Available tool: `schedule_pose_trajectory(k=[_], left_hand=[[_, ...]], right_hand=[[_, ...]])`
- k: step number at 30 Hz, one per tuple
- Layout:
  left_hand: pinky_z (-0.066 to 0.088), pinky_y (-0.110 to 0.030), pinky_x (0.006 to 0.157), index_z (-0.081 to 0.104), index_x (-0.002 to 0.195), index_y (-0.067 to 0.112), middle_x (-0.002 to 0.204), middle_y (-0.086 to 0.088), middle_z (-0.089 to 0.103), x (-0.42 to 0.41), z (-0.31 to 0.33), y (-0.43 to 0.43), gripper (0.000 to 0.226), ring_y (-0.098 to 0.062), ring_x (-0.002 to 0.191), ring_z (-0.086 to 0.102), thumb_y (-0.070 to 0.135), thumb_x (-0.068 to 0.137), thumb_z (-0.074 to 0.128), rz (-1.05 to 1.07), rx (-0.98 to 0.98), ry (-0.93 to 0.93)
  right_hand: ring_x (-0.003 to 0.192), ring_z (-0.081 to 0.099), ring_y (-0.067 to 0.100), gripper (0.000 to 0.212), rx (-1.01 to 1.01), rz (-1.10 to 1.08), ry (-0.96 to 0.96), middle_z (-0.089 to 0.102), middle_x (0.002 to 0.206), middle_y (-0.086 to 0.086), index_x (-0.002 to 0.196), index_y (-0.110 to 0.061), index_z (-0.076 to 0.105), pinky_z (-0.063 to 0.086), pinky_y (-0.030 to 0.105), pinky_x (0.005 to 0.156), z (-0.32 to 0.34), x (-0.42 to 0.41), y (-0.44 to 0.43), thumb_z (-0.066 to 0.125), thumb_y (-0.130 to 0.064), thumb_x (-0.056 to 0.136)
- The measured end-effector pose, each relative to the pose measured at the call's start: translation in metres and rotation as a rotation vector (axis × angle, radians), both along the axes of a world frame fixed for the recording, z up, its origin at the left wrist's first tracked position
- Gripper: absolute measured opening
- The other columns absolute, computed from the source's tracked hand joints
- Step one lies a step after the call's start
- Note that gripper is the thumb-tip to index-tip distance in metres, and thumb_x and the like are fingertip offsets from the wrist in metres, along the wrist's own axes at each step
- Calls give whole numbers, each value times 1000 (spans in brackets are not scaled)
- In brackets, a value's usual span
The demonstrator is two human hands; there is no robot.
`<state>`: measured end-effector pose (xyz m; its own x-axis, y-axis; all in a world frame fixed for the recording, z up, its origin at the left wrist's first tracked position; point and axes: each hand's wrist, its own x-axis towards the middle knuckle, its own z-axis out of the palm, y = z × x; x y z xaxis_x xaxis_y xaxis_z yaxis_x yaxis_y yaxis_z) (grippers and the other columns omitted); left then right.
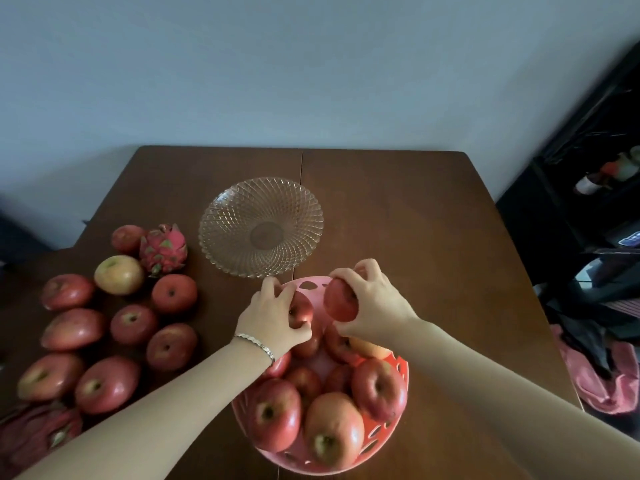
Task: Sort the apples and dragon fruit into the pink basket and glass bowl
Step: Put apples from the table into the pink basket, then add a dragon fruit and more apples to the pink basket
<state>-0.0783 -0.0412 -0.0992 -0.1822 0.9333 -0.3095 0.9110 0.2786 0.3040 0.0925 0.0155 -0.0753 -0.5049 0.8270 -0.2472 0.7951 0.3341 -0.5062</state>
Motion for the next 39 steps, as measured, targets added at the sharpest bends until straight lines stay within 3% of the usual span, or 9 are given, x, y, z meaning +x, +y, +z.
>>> schedule_pose_trajectory(k=[7, 11, 14, 20, 25, 30, 34, 36, 39], left_hand=[[47, -33, 84, 33, 140, 28, 135, -1, 32, -4, -5, -9, 68, -27, 112, 39, 44, 80, 60, -15, 50, 63], [47, -33, 83, 30, 141, 31, 137, -3, 31, 0, -5, -10, 73, -28, 118, 33, 47, 78, 62, -82, 39, 152], [49, -32, 86, 27, 141, 33, 139, -3, 25, 1, -6, -10, 73, -27, 119, 32, 45, 79, 64, -50, 13, 120], [50, -33, 87, 30, 141, 34, 134, 2, 31, 0, -6, -10, 69, -25, 115, 34, 37, 82, 65, 10, 46, 47], [50, -32, 86, 22, 145, 33, 137, 2, 33, 4, -8, -7, 71, -26, 116, 36, 38, 86, 60, -46, 17, 137], [38, -39, 105, 8, 148, 35, 156, 4, 20, 0, 9, -13, 72, -31, 130, 30, 37, 90, 51, 30, -6, 27], [37, -39, 107, 34, 141, 29, 151, 4, 32, -17, 28, -48, 57, -23, 130, 39, 25, 89, 54, 139, 109, -143], [45, -37, 99, 54, 124, 26, 131, 5, 54, -36, 33, -78, 35, -17, 121, 51, 28, 89, 53, 178, 62, -125], [51, -32, 87, 61, 108, 26, 106, 10, 63, -74, 32, -117, 21, -12, 98, 62, 32, 90, 51, 277, -40, -94]], right_hand=[[128, 30, 27, 74, 184, 240, -252, 36, 140, 3, 139, -26, 31, 35, 38, 102, -31, -27, -4, 66, -23, 74], [134, 22, 27, 74, 168, 162, -234, 19, 149, 7, 143, -33, 26, 31, 38, 106, -37, -22, -8, 63, -39, 79], [130, 25, 29, 61, 124, 43, -127, 28, 144, 7, 140, -38, 35, 38, 40, 103, -40, -24, -11, 54, -52, 83], [129, 29, 31, 57, 143, 31, -100, 35, 144, 7, 138, -25, 41, 36, 40, 104, -40, -32, -14, 56, -38, 85], [130, 26, 30, 52, 96, -6, -187, 31, 144, 5, 135, -27, 42, 36, 40, 101, -31, -40, -14, 55, -37, 86], [127, 30, 31, 47, 46, 35, -187, 37, 138, 8, 131, -24, 47, 33, 42, 103, -13, -44, -14, 53, -32, 86], [124, 40, 27, 41, 18, 169, -36, 49, 132, 6, 125, -22, 55, 37, 37, 102, 2, -37, -21, 55, -29, 84], [111, 53, 22, 33, -5, 254, 40, 60, 117, 2, 114, -20, 62, 42, 33, 92, 11, -42, -30, 58, -27, 82], [107, 56, 14, 27, -13, 336, 95, 65, 111, -5, 110, -22, 64, 44, 29, 90, 22, -62, -46, 60, -24, 83]])
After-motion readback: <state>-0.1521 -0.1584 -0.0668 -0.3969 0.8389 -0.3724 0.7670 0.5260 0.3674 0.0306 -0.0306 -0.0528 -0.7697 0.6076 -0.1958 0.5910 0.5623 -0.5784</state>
